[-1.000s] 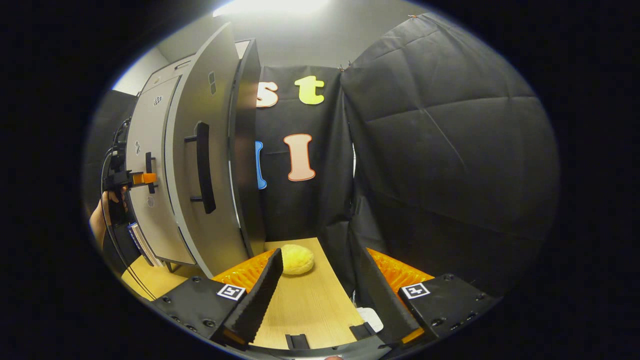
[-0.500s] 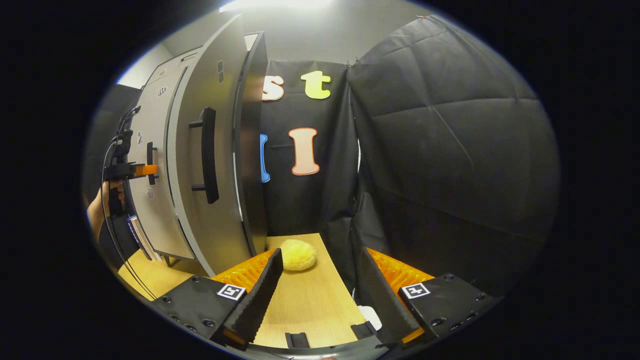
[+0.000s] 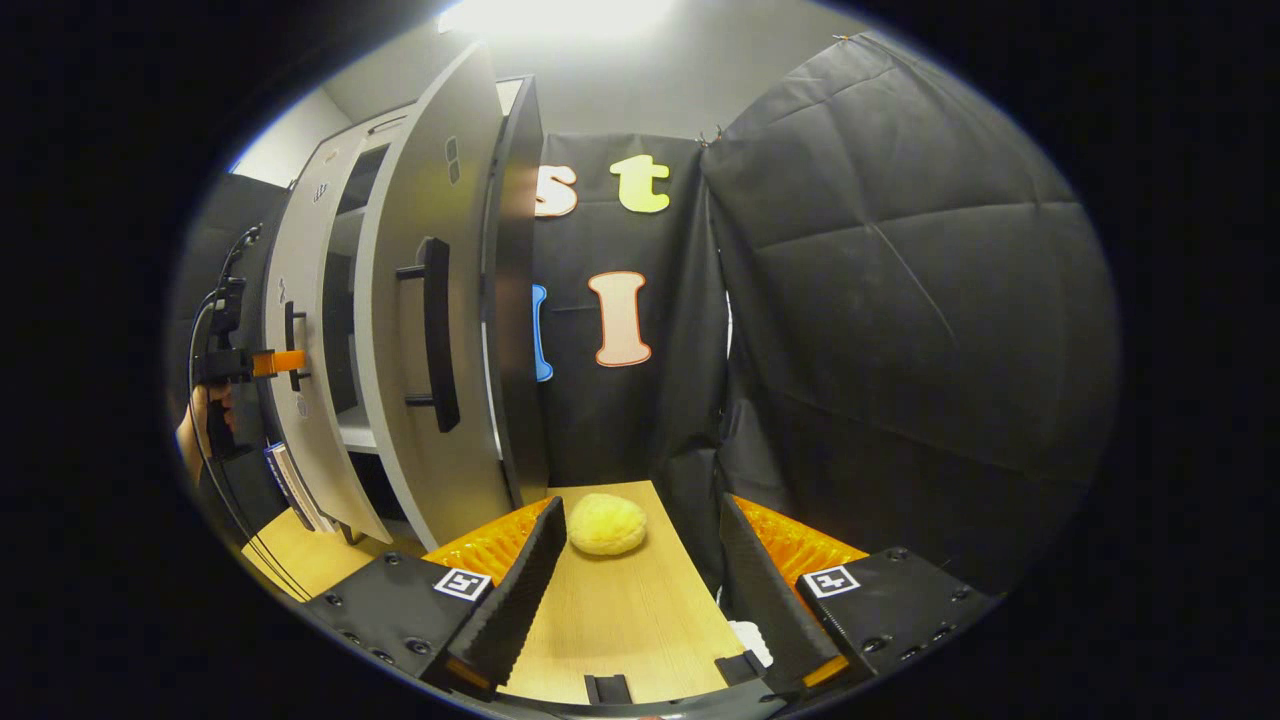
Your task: Open the right door of the double-door shoe cabinet with the right hand, and open the left door with the left hand.
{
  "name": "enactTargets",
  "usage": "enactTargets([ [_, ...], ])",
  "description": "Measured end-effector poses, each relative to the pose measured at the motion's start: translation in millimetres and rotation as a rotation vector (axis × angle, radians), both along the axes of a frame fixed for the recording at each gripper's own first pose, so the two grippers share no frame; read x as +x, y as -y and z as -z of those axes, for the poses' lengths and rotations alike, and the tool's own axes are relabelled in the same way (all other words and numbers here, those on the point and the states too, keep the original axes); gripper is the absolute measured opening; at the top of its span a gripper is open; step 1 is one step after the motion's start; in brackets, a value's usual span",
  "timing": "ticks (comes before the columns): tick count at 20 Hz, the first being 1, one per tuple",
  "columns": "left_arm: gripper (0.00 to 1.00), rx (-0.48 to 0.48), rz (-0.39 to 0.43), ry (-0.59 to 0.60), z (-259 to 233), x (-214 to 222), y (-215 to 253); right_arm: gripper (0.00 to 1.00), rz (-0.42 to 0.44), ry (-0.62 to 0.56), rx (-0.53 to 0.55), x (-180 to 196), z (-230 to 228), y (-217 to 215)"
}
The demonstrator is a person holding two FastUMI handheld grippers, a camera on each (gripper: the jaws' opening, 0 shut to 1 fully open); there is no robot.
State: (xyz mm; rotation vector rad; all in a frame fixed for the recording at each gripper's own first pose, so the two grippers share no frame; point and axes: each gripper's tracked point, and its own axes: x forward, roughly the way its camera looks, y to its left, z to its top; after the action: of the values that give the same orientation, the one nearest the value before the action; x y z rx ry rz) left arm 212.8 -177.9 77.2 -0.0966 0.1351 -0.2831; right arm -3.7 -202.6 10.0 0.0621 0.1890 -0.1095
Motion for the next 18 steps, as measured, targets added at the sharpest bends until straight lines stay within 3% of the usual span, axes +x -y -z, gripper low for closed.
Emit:
enactTargets([
  [9, 0.18, -0.012, 0.04, 0.026, 5, -31, -28, 0.97, -0.024, -0.004, -0.031, 1, -1, -22],
  [10, 0.18, -0.014, 0.045, 0.029, 6, -33, -31, 0.92, -0.021, -0.003, -0.035, 0, -2, -24],
  [11, 0.18, -0.016, 0.046, 0.031, 8, -37, -34, 0.97, -0.018, -0.003, -0.037, 0, -2, -25],
  [15, 0.18, -0.027, 0.045, 0.039, 10, -47, -48, 0.97, -0.01, -0.002, -0.041, 1, -4, -29],
  [16, 0.18, -0.025, 0.047, 0.04, 11, -49, -51, 0.92, -0.008, -0.004, -0.043, 2, -4, -30],
  [18, 0.17, -0.027, 0.045, 0.047, 11, -52, -59, 0.92, -0.004, -0.006, -0.041, 2, -4, -32],
])
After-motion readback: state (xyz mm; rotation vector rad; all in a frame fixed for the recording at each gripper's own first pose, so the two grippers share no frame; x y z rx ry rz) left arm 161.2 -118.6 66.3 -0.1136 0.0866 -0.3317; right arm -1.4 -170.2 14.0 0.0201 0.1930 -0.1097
